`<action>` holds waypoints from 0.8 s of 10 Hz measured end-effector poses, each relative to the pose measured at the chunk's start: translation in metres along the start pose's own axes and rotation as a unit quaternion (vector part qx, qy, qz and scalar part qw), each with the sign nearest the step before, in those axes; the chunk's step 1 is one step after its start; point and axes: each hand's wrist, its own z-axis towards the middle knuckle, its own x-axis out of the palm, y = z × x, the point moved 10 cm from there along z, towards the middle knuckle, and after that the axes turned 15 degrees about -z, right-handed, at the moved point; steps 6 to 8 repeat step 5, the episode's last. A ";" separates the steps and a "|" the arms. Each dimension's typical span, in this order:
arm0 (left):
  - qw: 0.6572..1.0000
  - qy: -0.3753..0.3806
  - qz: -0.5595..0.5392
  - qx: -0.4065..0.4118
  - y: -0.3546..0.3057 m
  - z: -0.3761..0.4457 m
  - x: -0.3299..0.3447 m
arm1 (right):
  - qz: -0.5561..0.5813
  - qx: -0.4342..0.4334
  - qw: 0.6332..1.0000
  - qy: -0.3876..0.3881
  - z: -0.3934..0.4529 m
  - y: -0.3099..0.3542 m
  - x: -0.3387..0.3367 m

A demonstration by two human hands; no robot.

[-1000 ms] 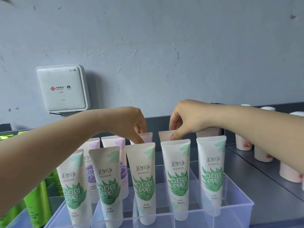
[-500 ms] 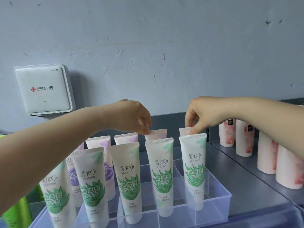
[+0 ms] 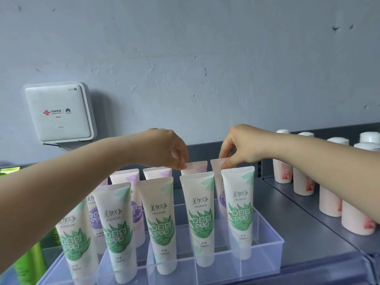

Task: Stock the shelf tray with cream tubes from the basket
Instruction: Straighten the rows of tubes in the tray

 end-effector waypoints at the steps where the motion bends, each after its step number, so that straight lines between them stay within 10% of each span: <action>1: 1.000 -0.008 -0.007 -0.002 0.000 -0.003 -0.002 | 0.001 0.001 1.000 0.007 -0.001 -0.002 0.001; 8: 0.993 -0.115 0.002 -0.014 0.004 -0.032 -0.024 | -0.005 0.009 0.999 -0.050 -0.005 0.003 -0.017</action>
